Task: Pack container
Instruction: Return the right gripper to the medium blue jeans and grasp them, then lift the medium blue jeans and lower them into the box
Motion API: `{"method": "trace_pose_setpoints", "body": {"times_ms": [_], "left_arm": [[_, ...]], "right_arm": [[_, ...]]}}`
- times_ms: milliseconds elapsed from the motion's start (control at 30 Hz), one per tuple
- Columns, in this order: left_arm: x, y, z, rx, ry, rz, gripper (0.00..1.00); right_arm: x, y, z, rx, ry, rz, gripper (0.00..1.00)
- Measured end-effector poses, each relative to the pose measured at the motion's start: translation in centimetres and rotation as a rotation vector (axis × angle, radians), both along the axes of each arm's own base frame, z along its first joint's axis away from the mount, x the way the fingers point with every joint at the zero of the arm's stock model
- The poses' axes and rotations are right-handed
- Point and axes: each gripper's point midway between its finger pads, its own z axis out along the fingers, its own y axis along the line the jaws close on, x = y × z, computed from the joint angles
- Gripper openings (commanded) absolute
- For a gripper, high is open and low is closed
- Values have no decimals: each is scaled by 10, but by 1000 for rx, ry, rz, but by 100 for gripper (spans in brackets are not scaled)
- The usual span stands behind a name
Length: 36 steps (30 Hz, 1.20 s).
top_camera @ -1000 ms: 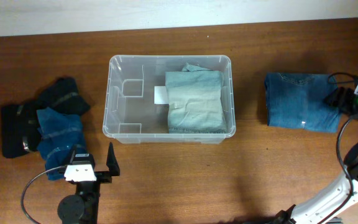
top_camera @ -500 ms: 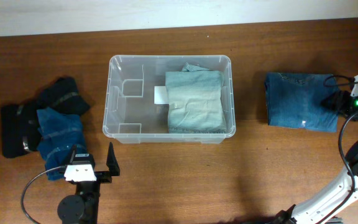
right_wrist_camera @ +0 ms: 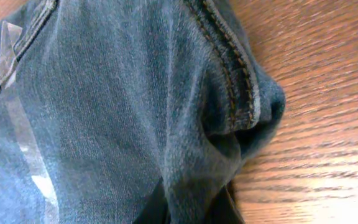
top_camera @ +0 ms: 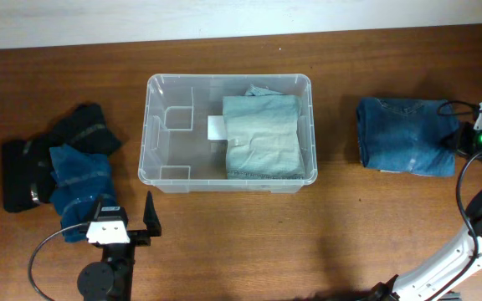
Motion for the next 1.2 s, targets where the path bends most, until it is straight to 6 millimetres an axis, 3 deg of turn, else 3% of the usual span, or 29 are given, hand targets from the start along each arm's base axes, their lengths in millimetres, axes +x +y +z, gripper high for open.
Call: {"method": "trace_pose_setpoints", "body": {"times_ms": [200,300,567,867,1067,1200], "left_arm": [[0,0,0,0,0,0,100],[0,0,0,0,0,0,99],[0,0,0,0,0,0,99],[0,0,0,0,0,0,99],[0,0,0,0,0,0,99],[0,0,0,0,0,0,99]], "right_arm": [[6,34,16,140,73,9,4],[16,55,41,213,98,31,4],[54,109,151,182,18,169,4],[80,213,285,67,-242,311,4],[70,288,361,74,-455,385,4],[53,337,381,118,-491,473,4]]}}
